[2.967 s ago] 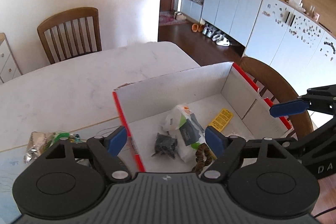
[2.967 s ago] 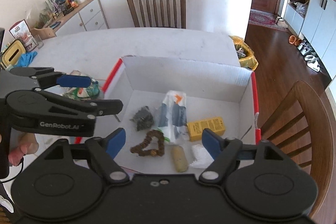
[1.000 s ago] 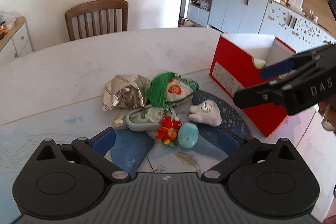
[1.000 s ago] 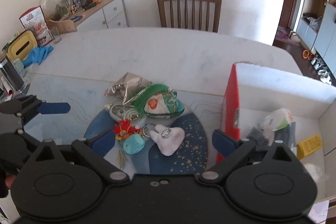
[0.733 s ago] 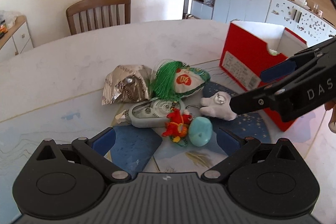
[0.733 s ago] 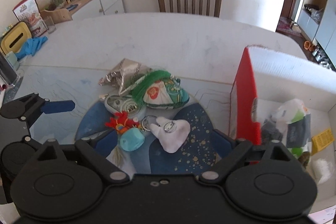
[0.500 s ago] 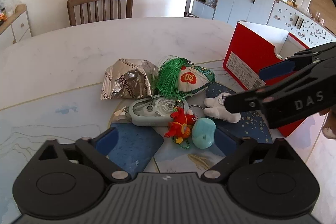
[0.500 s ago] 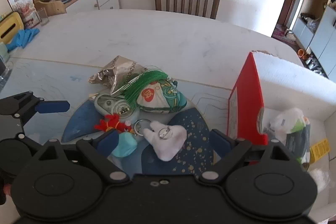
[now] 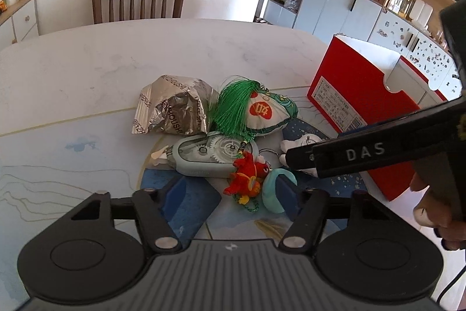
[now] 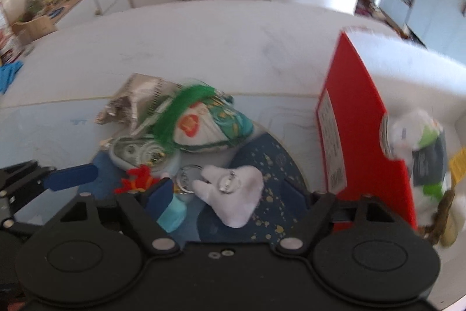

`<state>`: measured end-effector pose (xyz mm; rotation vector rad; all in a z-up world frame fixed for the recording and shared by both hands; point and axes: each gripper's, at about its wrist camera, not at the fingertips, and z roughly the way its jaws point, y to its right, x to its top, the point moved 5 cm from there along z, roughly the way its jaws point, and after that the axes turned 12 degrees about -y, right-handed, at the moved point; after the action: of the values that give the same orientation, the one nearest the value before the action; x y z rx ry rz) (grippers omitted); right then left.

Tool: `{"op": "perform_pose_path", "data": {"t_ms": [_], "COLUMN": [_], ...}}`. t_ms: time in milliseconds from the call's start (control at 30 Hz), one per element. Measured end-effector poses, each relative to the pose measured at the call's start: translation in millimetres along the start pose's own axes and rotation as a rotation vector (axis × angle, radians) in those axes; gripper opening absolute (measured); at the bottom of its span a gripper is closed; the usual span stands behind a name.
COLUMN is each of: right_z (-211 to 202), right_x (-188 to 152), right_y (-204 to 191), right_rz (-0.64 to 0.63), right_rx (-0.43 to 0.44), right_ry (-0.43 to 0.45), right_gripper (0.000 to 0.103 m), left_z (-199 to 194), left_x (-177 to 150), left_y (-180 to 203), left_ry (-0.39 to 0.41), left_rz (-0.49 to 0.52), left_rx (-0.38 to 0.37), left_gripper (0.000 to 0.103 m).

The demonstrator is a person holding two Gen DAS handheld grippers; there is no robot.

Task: Organize objects
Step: 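Withdraw both tools from the box back over the remaining pile, then grasp the red plush toy with the left tool while the right tool grasps the white plush tooth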

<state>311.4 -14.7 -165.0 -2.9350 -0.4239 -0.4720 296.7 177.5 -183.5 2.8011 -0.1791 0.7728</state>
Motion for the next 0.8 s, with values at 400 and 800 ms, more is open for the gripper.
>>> {"op": "perform_pose_path", "data": {"t_ms": [400, 800], "right_z": [13, 8], "right_x": [3, 1], "right_y": [11, 8], "right_rz": [0.069, 0.062], "right_rx": [0.045, 0.066], "right_ry": [-0.059, -0.043], "right_gripper": [0.065, 0.034], "left_z": [9, 5], "left_x": [6, 4], "left_y": [7, 10], "left_ry": [-0.027, -0.030], "left_rz": [-0.001, -0.003], "left_rx": [-0.046, -0.041], "left_gripper": [0.034, 0.016]}}
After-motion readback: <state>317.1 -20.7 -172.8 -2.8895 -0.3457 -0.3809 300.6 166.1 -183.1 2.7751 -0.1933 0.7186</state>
